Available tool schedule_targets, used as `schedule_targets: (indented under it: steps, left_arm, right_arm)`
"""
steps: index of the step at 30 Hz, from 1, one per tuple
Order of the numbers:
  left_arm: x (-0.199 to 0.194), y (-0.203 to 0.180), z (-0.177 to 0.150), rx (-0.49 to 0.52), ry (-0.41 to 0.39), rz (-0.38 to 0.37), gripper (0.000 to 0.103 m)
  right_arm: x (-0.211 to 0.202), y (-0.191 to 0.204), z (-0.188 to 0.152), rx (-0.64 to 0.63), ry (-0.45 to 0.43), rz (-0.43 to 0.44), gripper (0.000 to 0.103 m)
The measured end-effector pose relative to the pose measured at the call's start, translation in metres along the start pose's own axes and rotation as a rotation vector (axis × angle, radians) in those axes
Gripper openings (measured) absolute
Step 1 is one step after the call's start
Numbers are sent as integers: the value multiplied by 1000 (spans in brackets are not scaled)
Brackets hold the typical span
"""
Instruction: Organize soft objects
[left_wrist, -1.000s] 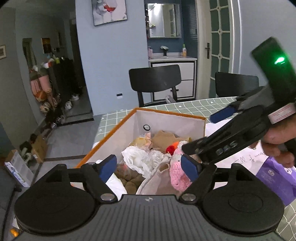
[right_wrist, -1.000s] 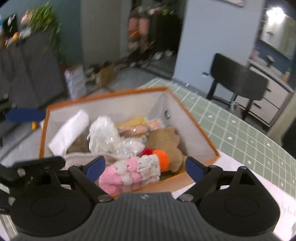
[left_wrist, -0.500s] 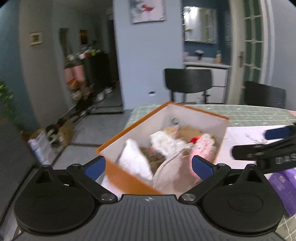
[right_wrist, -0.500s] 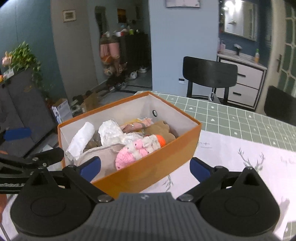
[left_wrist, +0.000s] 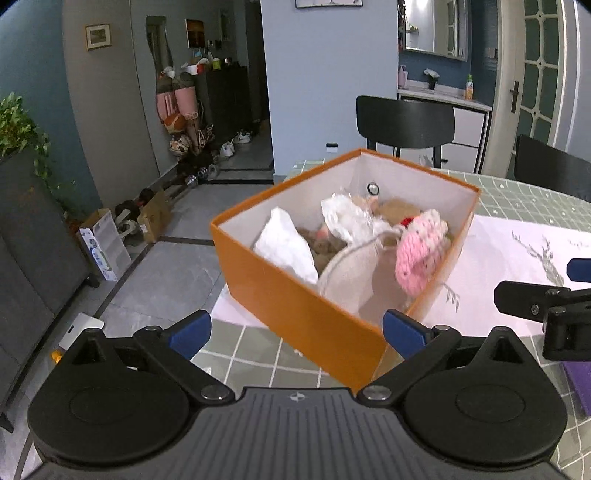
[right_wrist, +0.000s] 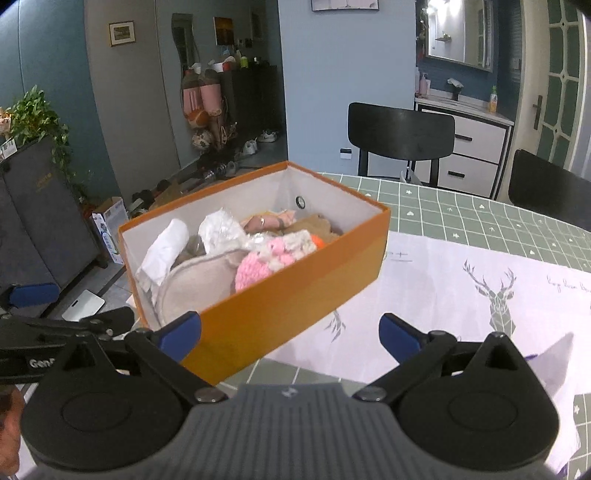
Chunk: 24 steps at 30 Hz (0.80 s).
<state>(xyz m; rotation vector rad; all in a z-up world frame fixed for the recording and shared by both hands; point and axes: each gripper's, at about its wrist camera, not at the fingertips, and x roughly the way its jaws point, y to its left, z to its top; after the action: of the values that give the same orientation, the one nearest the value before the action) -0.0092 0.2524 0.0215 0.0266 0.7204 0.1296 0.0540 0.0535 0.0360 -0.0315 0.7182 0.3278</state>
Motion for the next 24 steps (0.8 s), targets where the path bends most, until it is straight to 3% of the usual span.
schedule_targets:
  steps: [24]
  left_arm:
    - [-1,-16,-7,26,13,3,103]
  right_arm:
    - [-3,2,-15,24,15,-11,100]
